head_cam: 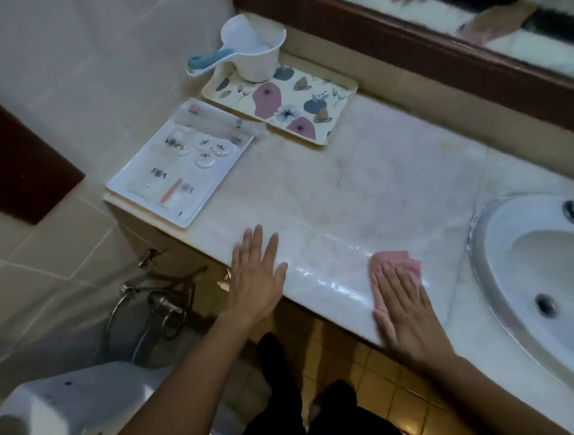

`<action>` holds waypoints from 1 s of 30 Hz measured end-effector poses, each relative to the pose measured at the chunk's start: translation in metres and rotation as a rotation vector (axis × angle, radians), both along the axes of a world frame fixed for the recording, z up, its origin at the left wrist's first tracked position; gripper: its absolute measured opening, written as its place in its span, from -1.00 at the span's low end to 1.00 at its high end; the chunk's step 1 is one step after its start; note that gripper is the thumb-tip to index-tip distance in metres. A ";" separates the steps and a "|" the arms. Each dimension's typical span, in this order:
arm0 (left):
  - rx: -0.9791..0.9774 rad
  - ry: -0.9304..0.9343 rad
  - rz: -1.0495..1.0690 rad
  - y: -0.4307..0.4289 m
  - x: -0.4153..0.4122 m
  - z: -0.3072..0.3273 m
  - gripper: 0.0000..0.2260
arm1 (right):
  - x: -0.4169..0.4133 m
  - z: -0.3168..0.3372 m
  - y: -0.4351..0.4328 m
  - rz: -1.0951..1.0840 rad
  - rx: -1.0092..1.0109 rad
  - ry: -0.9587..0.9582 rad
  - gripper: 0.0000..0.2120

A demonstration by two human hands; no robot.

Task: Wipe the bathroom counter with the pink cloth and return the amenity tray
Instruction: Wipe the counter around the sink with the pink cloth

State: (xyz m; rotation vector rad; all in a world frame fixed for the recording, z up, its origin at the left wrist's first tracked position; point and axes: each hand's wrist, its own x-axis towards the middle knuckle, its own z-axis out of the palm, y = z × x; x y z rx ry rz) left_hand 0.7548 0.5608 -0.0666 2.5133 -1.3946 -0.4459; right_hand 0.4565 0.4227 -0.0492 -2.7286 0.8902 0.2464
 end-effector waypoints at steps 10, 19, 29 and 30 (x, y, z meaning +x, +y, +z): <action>0.093 -0.069 -0.010 -0.003 -0.003 -0.011 -0.38 | 0.008 -0.001 0.002 -0.007 0.206 -0.097 -0.37; 0.096 -0.057 0.011 -0.007 -0.002 -0.011 -0.32 | -0.132 0.018 -0.059 -0.081 0.171 -0.179 -0.39; 0.129 -0.032 0.005 -0.009 -0.004 -0.006 -0.38 | 0.056 -0.013 -0.104 -0.287 0.013 -0.183 -0.28; 0.132 -0.023 -0.004 -0.009 -0.003 -0.006 -0.38 | 0.079 -0.014 -0.090 -0.244 0.044 -0.201 -0.27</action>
